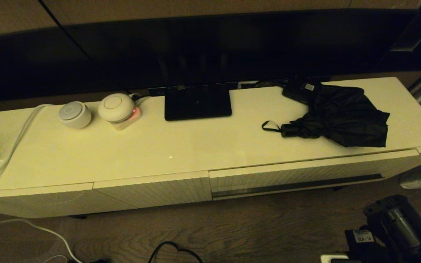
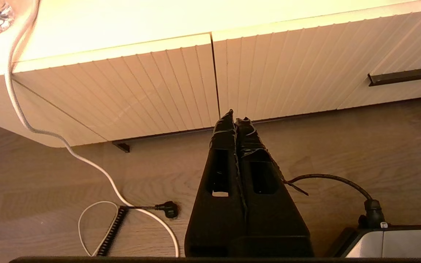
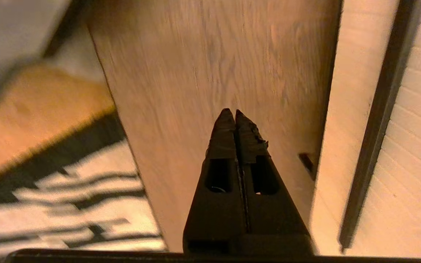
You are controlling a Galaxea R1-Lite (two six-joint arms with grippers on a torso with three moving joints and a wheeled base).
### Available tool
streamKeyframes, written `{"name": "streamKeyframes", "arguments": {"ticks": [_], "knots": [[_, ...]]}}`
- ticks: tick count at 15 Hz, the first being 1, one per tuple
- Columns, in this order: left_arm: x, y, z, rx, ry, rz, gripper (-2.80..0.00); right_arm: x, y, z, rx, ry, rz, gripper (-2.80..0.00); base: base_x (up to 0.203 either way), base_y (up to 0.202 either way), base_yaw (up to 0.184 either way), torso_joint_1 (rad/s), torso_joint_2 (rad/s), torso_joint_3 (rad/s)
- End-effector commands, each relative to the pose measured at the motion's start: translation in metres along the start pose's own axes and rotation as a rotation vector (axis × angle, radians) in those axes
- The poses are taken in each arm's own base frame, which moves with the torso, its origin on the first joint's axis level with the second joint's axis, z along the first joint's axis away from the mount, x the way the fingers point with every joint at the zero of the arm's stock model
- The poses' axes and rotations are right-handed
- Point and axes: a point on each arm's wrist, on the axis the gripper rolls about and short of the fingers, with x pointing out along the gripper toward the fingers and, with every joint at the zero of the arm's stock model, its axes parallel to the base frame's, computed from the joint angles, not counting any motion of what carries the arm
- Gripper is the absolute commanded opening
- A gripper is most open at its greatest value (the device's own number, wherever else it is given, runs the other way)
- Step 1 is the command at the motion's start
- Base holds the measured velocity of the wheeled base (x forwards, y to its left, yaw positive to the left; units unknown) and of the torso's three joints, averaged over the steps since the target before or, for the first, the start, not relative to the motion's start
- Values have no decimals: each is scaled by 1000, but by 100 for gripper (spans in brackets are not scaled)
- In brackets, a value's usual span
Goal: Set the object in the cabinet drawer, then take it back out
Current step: Open the drawer
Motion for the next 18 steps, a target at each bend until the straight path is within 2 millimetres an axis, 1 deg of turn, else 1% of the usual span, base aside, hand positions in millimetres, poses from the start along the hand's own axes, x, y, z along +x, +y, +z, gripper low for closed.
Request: {"name": "streamKeyframes", "arguments": {"ticks": [1,4,6,7,11,14,18], "knots": [[0,0,-1,0,3,0,-280,8,-2,-10,-55,42,27,-280,0,0,0,0,0,0],[0,0,-1,1,3,0,-280,20,-3,-12,-75,49,24,-280,0,0,0,0,0,0],[0,0,-1,-1,3,0,-280,32,3,-14,-74,40,2,-280,0,0,0,0,0,0],[0,0,-1,-1,3,0,-280,37,7,-15,-75,29,-10,0,0,0,0,0,0,0],[0,0,-1,0,3,0,-280,46,10,-13,-100,18,4,0,0,0,0,0,0,0],[0,0,-1,0,3,0,-280,48,9,-12,-182,16,7,0,0,0,0,0,0,0],[0,0,-1,-1,3,0,-280,57,-2,-8,-186,6,-46,0,0,0,0,0,0,0]]}}
